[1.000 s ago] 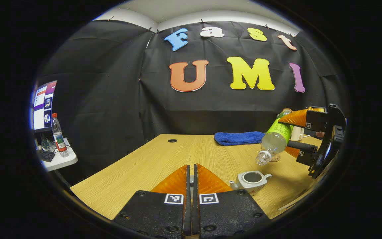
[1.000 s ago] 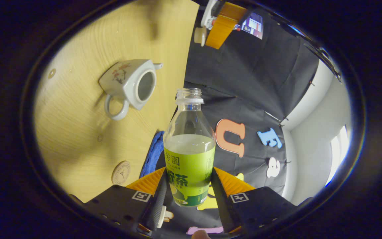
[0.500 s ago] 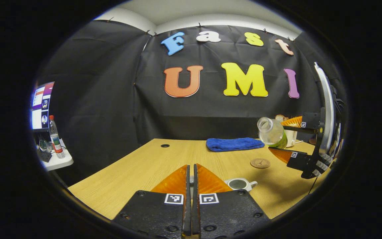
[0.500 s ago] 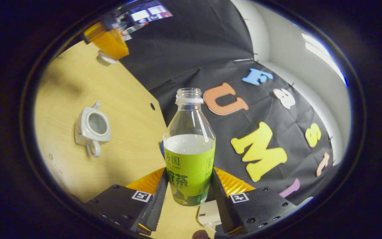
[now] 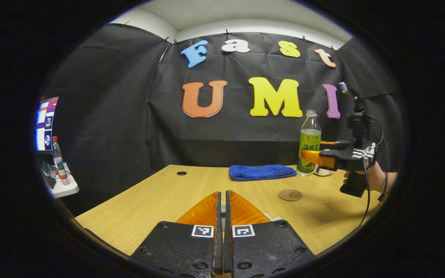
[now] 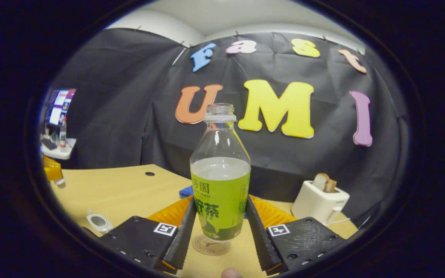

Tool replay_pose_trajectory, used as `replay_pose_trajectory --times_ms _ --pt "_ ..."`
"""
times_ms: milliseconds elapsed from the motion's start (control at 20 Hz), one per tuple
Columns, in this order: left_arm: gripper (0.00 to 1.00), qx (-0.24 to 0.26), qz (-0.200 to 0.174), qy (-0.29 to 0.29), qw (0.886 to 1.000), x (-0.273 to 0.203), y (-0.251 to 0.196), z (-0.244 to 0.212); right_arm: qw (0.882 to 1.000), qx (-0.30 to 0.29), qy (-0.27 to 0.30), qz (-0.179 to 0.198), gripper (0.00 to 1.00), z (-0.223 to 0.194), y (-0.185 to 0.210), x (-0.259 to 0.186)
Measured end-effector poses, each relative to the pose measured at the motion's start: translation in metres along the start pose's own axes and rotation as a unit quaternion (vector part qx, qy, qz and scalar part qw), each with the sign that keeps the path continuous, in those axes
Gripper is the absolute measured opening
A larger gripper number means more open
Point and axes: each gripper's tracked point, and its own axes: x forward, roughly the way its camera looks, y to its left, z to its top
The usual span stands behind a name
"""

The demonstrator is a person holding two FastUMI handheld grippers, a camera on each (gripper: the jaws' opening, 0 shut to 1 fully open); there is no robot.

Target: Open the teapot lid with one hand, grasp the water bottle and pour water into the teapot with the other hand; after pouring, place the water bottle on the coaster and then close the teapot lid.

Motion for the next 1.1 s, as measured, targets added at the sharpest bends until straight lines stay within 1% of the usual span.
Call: replay_pose_trajectory --times_ms 100,150,250,400,600,900,1100 --pt "0.04 0.001 0.004 -0.001 1.0 -0.002 0.003 0.002 0.999 0.031 0.017 -0.002 0.7 -0.016 -0.003 0.019" --pt "0.04 0.002 0.005 -0.002 1.0 -0.003 0.004 0.001 0.999 0.037 0.026 -0.003 0.71 -0.021 -0.004 0.024" --pt "0.04 0.004 0.007 -0.002 1.0 -0.003 0.006 0.001 0.998 0.035 0.053 -0.015 0.71 -0.045 -0.009 0.037" --pt "0.04 0.004 0.007 0.002 1.0 -0.001 0.006 -0.002 0.996 0.055 0.073 -0.015 0.71 -0.065 -0.007 0.046" --pt "0.04 0.004 0.007 0.006 1.0 0.0 0.006 -0.006 0.994 0.064 0.085 -0.013 0.71 -0.075 0.001 0.047" --pt "0.04 0.005 0.006 0.006 1.0 0.001 0.004 -0.005 0.993 0.073 0.086 -0.014 0.71 -0.079 0.004 0.048" --pt "0.04 0.007 0.005 0.005 1.0 -0.001 0.003 -0.004 0.995 0.06 0.081 -0.013 0.76 -0.074 0.009 0.044"
